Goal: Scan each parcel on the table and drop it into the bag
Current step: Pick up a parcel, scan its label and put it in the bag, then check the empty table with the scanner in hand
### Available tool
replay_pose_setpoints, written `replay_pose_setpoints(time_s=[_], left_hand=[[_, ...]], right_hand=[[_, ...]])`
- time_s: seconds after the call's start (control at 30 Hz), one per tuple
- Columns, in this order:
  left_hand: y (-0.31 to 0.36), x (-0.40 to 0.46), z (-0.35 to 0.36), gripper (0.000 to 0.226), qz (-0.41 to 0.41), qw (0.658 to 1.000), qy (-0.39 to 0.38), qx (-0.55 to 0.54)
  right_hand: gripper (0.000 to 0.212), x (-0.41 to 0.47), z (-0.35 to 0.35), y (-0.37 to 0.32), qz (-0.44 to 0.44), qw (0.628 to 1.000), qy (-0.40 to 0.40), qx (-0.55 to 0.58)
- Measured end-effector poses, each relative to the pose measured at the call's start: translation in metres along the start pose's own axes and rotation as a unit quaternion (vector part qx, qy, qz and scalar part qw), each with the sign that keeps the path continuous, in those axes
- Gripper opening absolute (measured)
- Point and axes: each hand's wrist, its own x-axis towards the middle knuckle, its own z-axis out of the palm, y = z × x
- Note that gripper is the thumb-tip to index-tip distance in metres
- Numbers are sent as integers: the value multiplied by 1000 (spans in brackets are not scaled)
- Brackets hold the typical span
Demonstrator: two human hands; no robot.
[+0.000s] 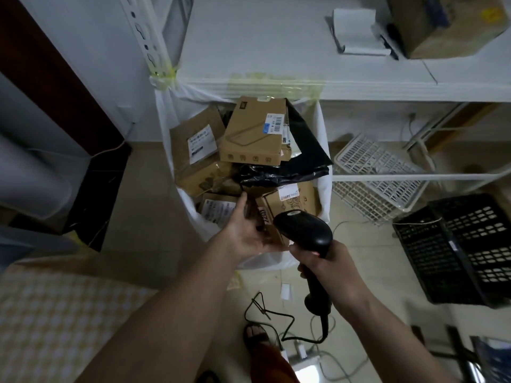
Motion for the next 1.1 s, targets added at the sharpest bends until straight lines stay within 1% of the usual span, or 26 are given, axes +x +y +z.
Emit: replay_pose_setpoints(time_s=[0.03,0.1,0.13,0.17,0.2,0.23,0.27,0.3,0.33,0.37,0.43,0.53,0.6,0.63,0.73,0.77,0.8,0.9,0.93,0.97,1.03,1.1], left_hand=[[0,2,-2,84,6,1000,-16,2],[0,2,-1,70,23,999,-16,45],[0,4,1,58,40,996,4,85],[-1,5,5,46,65,987,46,139],[-2,8,7,36,101,967,114,206],[-3,12,7,29,151,927,193,285],[-2,18,3,26,209,868,261,368],[-2,22,-2,25,261,809,300,433],[-1,23,-8,24,295,761,324,479],[1,26,-16,22,312,729,341,505],[2,29,-31,19,307,688,358,551],[0,31,-37,24,231,634,329,660],[0,31,-38,27,215,616,325,685],[1,30,-38,29,215,613,327,686],[4,20,-41,37,243,615,346,666],[5,13,-43,35,259,605,354,664],[6,3,-47,31,276,588,361,669],[5,-28,-68,24,316,520,394,689],[3,-40,-77,24,315,498,408,697],[0,-52,-88,24,298,487,421,705],[-7,-78,-112,29,283,473,447,705],[-12,-105,-134,35,278,501,460,678]], right_hand=[[10,2,0,0,3,1000,-2,2],[10,6,-1,0,5,1000,-3,5],[9,7,-1,0,7,1000,-2,4],[9,9,-1,0,9,1000,-1,1],[9,10,-1,0,10,1000,0,-1],[9,11,0,0,11,1000,0,-1],[9,11,1,1,13,1000,-1,2],[9,11,2,1,14,1000,-2,5],[10,11,3,2,15,1000,-2,5],[10,11,3,2,16,1000,-4,4],[12,11,4,3,17,1000,-7,-1],[10,11,7,5,24,1000,-6,-4],[9,10,11,6,25,1000,-11,-10],[9,10,13,6,24,1000,-13,-13],[8,10,18,2,15,1000,-21,-17],[8,9,21,0,11,999,-26,-17],[7,9,24,-3,7,999,-33,-18],[9,6,40,-10,-6,997,-66,-24],[11,5,48,-12,-10,996,-82,-29],[14,4,55,-14,-14,994,-99,-35],[14,2,72,-19,-23,989,-137,-49],[13,-1,91,-25,-36,983,-169,-62]])
